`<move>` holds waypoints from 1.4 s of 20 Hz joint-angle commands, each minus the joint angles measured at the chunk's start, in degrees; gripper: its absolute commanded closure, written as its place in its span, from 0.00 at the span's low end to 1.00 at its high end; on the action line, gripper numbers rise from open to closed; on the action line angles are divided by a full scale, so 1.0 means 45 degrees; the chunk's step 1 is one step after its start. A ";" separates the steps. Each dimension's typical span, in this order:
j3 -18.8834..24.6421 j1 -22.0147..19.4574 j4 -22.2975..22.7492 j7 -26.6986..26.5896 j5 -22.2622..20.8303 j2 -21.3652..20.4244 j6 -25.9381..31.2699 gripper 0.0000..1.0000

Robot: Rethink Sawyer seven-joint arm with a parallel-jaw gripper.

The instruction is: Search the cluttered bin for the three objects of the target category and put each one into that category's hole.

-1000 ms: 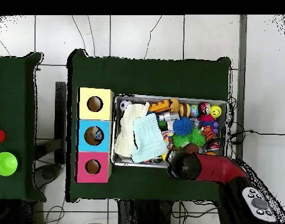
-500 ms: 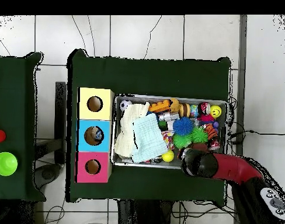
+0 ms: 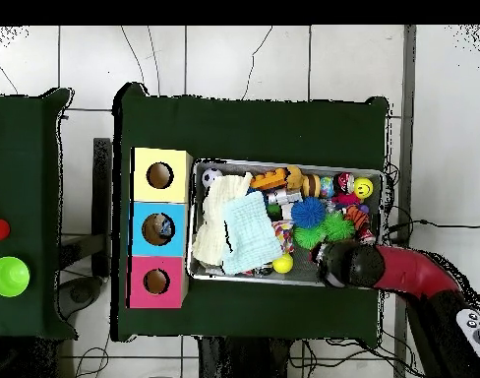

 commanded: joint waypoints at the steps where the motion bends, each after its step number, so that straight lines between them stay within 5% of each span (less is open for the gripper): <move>1: 0.1842 -0.0948 -0.3236 -0.4186 -0.2086 0.3663 -0.2044 0.00; 7: 0.2429 -0.0979 -0.3879 -0.4000 -0.1833 0.4518 -0.1113 0.00; 15: 0.2833 -0.0421 -0.4061 -0.3640 -0.2272 0.4028 -0.0102 0.00; 22: 0.3025 -0.0232 -0.1082 -0.2406 -0.0744 0.0325 0.1822 0.00; 28: 0.3070 0.0230 -0.0108 -0.1863 0.0613 -0.1912 0.3486 0.00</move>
